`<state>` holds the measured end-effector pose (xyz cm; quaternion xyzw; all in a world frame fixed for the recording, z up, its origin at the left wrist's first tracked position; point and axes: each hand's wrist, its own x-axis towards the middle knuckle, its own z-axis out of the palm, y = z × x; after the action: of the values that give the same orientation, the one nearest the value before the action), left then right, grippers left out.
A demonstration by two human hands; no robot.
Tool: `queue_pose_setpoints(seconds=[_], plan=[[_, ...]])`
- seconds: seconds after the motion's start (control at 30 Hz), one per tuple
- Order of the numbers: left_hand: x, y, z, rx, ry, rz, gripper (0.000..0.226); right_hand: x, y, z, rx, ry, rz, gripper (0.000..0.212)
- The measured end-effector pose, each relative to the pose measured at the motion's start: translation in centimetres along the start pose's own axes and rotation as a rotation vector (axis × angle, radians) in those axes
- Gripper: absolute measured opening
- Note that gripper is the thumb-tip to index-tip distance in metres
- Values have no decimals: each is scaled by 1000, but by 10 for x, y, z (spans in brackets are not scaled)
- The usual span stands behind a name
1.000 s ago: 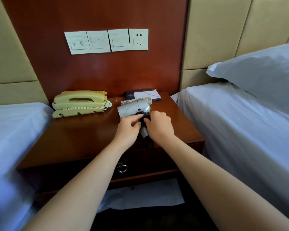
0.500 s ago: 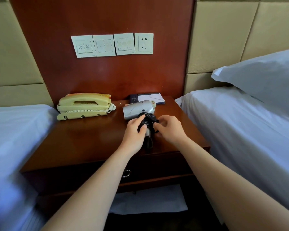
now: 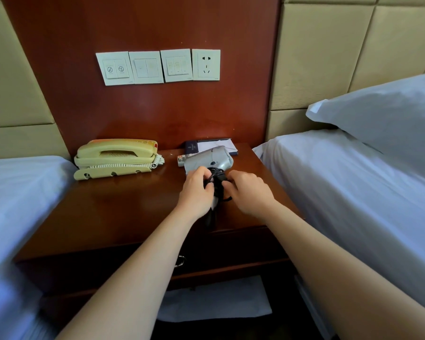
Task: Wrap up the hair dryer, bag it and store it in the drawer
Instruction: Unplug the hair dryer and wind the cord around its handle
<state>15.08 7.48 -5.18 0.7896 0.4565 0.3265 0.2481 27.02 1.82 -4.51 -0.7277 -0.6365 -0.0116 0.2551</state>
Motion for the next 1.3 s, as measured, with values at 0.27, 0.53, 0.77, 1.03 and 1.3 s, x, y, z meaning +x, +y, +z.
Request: queue_pose_setpoints(seconds=[0.27,0.53,0.77,1.03,1.3], plan=[[-6,0,-8,93,18,81,9,-6,-12,-1,-69,-40,25,30],[-15,-2,-2,128,17,95,8,-3,-15,16,185,-9,201,29],[-15,-16,4,-93,47,96,33,2,-4,18,551,50,273,22],[-16,-20,4,-63,-49,-107,57,-4,12,11,527,-48,264,25],[-10,-7,19,-146,-138,-125,57,-8,20,10,465,-38,276,22]])
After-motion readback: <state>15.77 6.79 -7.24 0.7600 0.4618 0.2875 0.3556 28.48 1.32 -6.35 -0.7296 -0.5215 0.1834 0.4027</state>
